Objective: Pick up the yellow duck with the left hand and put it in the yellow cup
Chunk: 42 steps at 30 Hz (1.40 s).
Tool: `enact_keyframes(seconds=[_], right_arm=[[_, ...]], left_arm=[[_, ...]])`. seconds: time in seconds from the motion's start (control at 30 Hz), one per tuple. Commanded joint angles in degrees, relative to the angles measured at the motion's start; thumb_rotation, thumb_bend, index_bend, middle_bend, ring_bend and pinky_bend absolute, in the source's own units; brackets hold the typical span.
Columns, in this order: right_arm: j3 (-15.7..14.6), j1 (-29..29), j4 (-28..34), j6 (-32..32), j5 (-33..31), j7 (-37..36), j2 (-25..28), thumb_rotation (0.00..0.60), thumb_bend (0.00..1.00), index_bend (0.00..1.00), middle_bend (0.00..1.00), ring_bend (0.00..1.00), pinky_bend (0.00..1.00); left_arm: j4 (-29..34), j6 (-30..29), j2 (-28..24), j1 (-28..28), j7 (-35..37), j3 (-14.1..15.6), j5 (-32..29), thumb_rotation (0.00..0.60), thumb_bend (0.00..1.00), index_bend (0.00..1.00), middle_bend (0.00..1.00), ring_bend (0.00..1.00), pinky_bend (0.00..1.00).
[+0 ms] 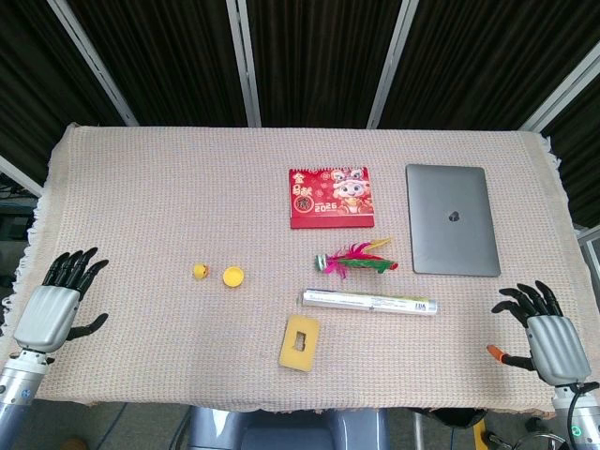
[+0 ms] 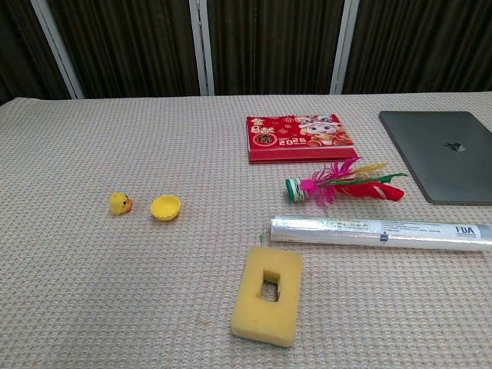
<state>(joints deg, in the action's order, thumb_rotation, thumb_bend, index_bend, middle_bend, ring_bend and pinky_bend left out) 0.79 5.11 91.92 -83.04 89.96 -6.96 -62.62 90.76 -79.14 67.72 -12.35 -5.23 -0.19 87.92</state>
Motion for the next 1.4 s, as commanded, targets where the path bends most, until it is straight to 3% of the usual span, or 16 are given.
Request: enact_keyframes(seconds=[0.03, 1.4], right_arm=[[-0.1, -0.01, 0.01, 0.11, 0.0, -0.05, 0.07, 0.6, 0.02, 0.4, 0.22, 0.12, 0.05], [-0.22, 0.64, 0.07, 1.06, 0.09, 0.06, 0.25, 0.6, 0.02, 0.4, 0.22, 0.12, 0.05]], left_arm=[[0.04, -0.12, -0.07, 0.1, 0.15, -0.11, -0.13, 0.6, 0.22, 0.12, 0.0, 0.0, 0.0], [0.28, 0.29, 0.3, 0.51, -1.53, -0.4, -1.19, 0.6, 0.16, 0.12, 0.0, 0.0, 0.0]])
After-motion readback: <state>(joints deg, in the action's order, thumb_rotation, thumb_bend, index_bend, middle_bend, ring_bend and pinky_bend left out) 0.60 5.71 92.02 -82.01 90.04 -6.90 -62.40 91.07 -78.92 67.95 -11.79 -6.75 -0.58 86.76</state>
